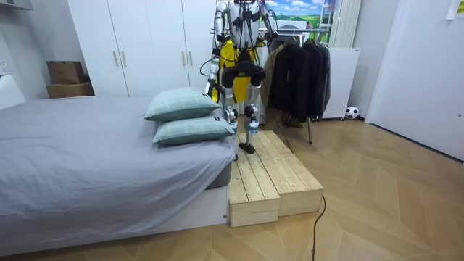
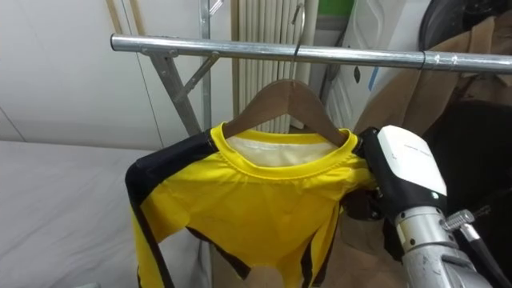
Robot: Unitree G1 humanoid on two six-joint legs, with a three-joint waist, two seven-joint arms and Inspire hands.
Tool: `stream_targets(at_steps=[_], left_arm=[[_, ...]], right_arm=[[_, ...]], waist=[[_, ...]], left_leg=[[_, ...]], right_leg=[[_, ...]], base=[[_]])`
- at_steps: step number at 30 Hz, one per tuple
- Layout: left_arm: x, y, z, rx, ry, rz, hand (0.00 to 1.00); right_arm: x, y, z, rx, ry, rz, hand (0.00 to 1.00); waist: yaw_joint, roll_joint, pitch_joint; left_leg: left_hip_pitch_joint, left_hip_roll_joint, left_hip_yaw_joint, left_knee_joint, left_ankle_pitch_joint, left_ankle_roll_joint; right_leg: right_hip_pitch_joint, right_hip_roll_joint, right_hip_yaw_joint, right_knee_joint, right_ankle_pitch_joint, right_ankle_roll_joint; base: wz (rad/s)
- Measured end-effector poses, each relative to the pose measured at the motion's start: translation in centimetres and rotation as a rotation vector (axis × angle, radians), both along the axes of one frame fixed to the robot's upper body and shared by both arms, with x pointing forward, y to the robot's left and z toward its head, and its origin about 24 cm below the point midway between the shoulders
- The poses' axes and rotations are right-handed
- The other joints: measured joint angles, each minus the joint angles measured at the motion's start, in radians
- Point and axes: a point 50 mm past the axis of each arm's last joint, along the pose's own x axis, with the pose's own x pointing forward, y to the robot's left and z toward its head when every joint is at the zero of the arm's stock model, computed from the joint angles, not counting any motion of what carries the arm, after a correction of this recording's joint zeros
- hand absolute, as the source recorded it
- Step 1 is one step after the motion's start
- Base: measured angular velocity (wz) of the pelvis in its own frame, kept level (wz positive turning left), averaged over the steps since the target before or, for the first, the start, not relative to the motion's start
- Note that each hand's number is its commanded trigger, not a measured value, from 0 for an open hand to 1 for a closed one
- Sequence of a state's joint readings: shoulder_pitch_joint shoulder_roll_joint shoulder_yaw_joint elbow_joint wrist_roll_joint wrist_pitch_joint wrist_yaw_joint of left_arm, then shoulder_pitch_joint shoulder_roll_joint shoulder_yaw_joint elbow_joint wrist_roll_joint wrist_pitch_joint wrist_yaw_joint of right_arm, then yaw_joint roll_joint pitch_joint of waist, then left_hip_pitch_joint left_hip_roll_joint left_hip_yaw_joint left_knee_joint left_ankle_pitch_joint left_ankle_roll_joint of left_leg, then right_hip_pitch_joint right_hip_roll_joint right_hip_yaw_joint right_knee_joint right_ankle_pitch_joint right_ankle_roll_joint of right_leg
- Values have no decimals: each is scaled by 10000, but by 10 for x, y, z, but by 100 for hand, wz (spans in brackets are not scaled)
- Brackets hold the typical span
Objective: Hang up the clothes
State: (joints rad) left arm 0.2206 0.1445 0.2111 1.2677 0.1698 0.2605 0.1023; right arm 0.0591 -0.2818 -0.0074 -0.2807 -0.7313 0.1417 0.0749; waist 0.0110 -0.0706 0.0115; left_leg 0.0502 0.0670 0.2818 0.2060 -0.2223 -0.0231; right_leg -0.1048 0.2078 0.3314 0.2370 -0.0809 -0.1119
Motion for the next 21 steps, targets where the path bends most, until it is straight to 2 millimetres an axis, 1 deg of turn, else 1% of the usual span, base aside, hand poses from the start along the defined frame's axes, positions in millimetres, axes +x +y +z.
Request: stream_targets(at_steps=[3,7,8,11,13,15,16,17,19,21], left_arm=[[0,1,0,32,-64,0,0],[1,2,1,123,-127,191,0],[1,2,1,136,-136,173,0],[-1,3,1,164,-103,56,0],[-1,3,1,187,-119,67,0],[-1,5,2,236,-179,129,0],[-1,6,2,271,-231,112,0],[-1,7,2,283,-251,103,0],[0,7,2,288,-291,85,0],[0,7,2,288,-331,61,0]], right_arm=[[0,-2,0,200,-12,-6,100],[2,-11,-4,517,111,-154,100],[3,-15,-2,550,74,-225,100],[13,-25,4,815,-140,-588,100],[17,-29,9,833,-344,-725,100],[20,-29,15,928,-553,-665,100],[22,-29,18,925,-657,-619,100],[24,-29,20,904,-697,-604,100],[25,-30,20,853,-679,-626,100],[27,-31,19,829,-608,-656,100]], waist=[[0,-6,-1],[7,-67,15],[9,-87,24],[2,-128,27],[5,-155,26],[3,-237,43],[18,-304,70],[59,-352,76],[167,-396,49],[230,-419,50]], left_leg=[[1,1,-24,0,0,0],[52,0,-86,-7,1,-1],[55,-1,-94,-12,1,-2],[92,-4,-113,-13,1,-2],[99,-6,-146,-13,2,-3],[88,-8,-203,-14,7,-11],[100,-10,-251,-14,14,-22],[135,-11,-305,-13,14,-22],[144,-26,-424,-12,14,-22],[159,-34,-430,-13,14,-21]], right_leg=[[7,0,-12,-1,18,-30],[-6,0,-38,2,9,-22],[-5,0,-37,2,-8,7],[28,4,-19,5,-4,5],[47,1,-27,8,10,-18],[87,4,-33,18,-5,6],[110,9,-35,16,5,-11],[156,12,-36,0,26,-46],[174,11,-35,-5,28,-50],[191,7,-35,-9,37,-65]], base=[[0],[0],[0],[0],[0],[0],[0],[0],[0],[0]])
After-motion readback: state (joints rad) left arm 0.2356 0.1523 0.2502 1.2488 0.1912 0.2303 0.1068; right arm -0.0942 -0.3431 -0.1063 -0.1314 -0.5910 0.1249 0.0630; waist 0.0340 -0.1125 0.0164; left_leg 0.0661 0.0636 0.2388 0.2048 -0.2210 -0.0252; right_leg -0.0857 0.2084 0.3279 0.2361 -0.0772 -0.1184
